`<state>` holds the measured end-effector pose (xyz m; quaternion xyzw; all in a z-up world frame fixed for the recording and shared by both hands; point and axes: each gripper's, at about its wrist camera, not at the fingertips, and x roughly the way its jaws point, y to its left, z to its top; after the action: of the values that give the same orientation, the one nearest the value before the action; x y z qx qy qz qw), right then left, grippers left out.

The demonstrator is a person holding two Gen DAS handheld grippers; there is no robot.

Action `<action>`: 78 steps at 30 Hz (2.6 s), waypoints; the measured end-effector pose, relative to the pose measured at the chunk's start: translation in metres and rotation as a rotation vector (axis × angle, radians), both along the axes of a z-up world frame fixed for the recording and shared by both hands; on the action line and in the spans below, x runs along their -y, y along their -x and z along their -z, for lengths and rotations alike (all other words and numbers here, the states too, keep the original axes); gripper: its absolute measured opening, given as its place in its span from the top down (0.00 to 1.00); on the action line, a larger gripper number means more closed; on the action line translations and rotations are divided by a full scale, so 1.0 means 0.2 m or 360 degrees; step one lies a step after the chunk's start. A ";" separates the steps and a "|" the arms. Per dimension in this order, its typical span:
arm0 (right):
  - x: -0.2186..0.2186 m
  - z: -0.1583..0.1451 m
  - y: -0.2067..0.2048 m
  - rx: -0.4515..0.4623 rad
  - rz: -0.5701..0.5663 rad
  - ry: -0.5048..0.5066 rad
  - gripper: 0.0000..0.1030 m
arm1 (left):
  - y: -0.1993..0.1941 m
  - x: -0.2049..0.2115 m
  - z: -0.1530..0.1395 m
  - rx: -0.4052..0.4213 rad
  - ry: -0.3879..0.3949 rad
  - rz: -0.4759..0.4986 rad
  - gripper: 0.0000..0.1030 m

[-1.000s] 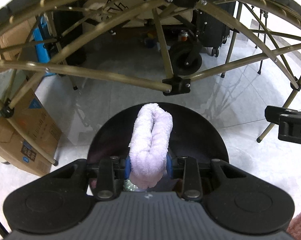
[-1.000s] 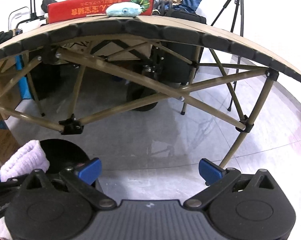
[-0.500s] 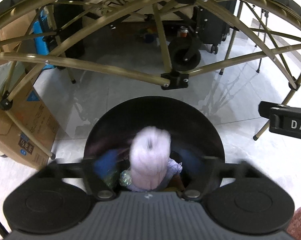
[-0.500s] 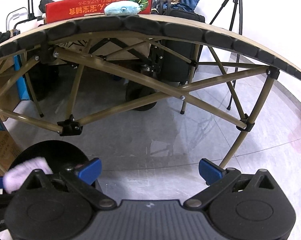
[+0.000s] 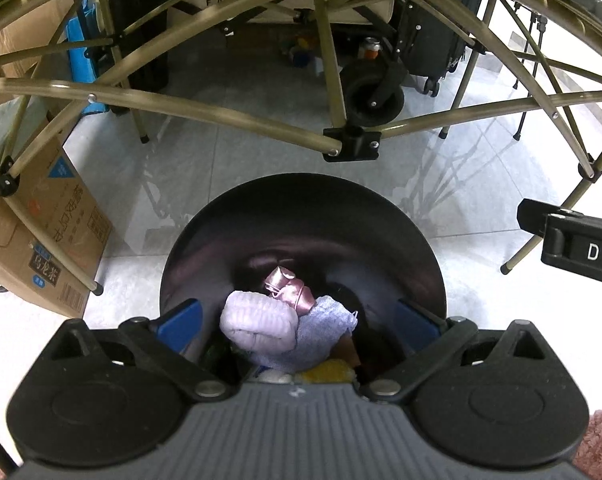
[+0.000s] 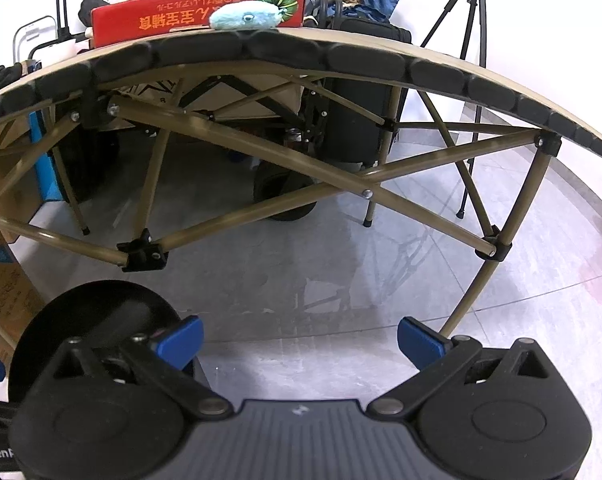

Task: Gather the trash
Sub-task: 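Move the left gripper over the bin and open it to drop the sock, then raise both tools back up toward the table top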

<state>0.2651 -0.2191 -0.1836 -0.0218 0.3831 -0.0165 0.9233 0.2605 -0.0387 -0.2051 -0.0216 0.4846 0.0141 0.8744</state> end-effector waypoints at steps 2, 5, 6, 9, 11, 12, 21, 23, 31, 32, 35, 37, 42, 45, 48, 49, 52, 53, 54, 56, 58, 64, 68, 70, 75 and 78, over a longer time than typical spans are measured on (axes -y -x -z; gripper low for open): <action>0.00 0.00 0.00 -0.0004 -0.0003 -0.0001 0.00 | 0.00 0.00 0.00 -0.0004 0.0000 -0.0005 0.00; 0.00 0.00 0.00 -0.0003 -0.0004 -0.0002 0.00 | 0.00 0.00 0.00 -0.0007 -0.0003 -0.0012 0.00; -0.01 0.00 0.00 -0.0002 -0.0004 -0.0001 0.00 | 0.00 -0.01 0.00 -0.0009 0.0000 -0.0014 0.00; -0.01 0.00 0.00 0.0000 -0.0006 -0.0006 0.00 | 0.00 -0.01 -0.02 -0.0001 0.0011 -0.0018 0.00; 0.00 -0.01 0.01 0.0006 -0.0011 -0.0019 0.00 | 0.01 -0.01 -0.04 0.0012 -0.0003 -0.0023 0.00; 0.00 -0.02 0.02 0.0012 -0.0016 -0.0029 0.00 | 0.02 -0.01 -0.05 0.0022 0.0002 -0.0024 0.00; 0.02 -0.17 0.15 0.0144 -0.0089 -0.0181 0.00 | 0.12 -0.07 -0.22 0.0167 0.0050 -0.0033 0.00; 0.03 -0.19 0.18 0.0168 -0.0098 -0.0203 0.00 | 0.15 -0.08 -0.26 0.0205 0.0058 -0.0034 0.00; 0.02 -0.32 0.29 0.0397 -0.0180 -0.0284 0.00 | 0.25 -0.11 -0.43 0.0490 -0.0007 -0.0051 0.00; 0.02 -0.34 0.30 0.0442 -0.0191 -0.0291 0.00 | 0.25 -0.12 -0.45 0.0525 -0.0014 -0.0055 0.00; 0.02 -0.42 0.35 0.0616 -0.0235 -0.0273 0.00 | 0.28 -0.15 -0.52 0.0620 -0.0024 -0.0069 0.00; 0.03 -0.48 0.36 0.0730 -0.0258 -0.0249 0.00 | 0.27 -0.18 -0.57 0.0662 0.0015 -0.0091 0.00; 0.03 -0.55 0.32 0.0794 -0.0281 -0.0252 0.00 | 0.25 -0.27 -0.67 0.0728 0.0102 -0.0151 0.00; 0.01 -0.58 0.28 0.0812 -0.0299 -0.0248 0.00 | 0.22 -0.29 -0.72 0.0767 0.0134 -0.0164 0.00; -0.03 -0.62 0.24 0.0857 -0.0338 -0.0214 0.00 | 0.19 -0.31 -0.77 0.0817 0.0136 -0.0177 0.00; -0.03 -0.64 0.22 0.0872 -0.0348 -0.0207 0.00 | 0.18 -0.32 -0.79 0.0831 0.0132 -0.0180 0.00; -0.05 -0.68 0.18 0.0904 -0.0367 -0.0211 0.00 | 0.13 -0.34 -0.84 0.0875 0.0110 -0.0196 0.00; -0.06 -0.70 0.15 0.0915 -0.0371 -0.0215 0.00 | 0.11 -0.35 -0.86 0.0884 0.0099 -0.0196 0.00; -0.06 -0.71 0.12 0.0924 -0.0376 -0.0217 0.00 | 0.09 -0.36 -0.87 0.0894 0.0085 -0.0200 0.00; -0.06 -0.74 0.05 0.0937 -0.0382 -0.0221 0.00 | 0.04 -0.38 -0.90 0.0920 0.0063 -0.0209 0.00; -0.07 -0.76 -0.01 0.0935 -0.0370 -0.0238 0.00 | -0.01 -0.40 -0.92 0.0933 0.0057 -0.0215 0.00; -0.09 -0.80 -0.22 0.0885 -0.0349 -0.0310 0.00 | -0.15 -0.45 -0.97 0.0940 0.0050 -0.0210 0.00; -0.11 -0.84 -0.38 0.0820 -0.0346 -0.0319 0.00 | -0.25 -0.50 -1.00 0.0923 0.0049 -0.0203 0.00; -0.13 -0.86 -0.47 0.0755 -0.0335 -0.0304 0.00 | -0.31 -0.52 -1.01 0.0908 0.0041 -0.0203 0.00; -0.14 -0.88 -0.66 0.0653 -0.0295 -0.0287 0.00 | -0.47 -0.57 -1.05 0.0890 0.0003 -0.0229 0.00; -0.14 -0.89 -0.80 0.0562 -0.0277 -0.0315 0.00 | -0.57 -0.59 -1.08 0.0864 -0.0022 -0.0246 0.00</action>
<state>0.4242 -0.1912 -0.0047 0.0391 0.2119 0.0975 0.9716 0.3736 0.0790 0.0102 -0.0556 0.2294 0.0777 0.9686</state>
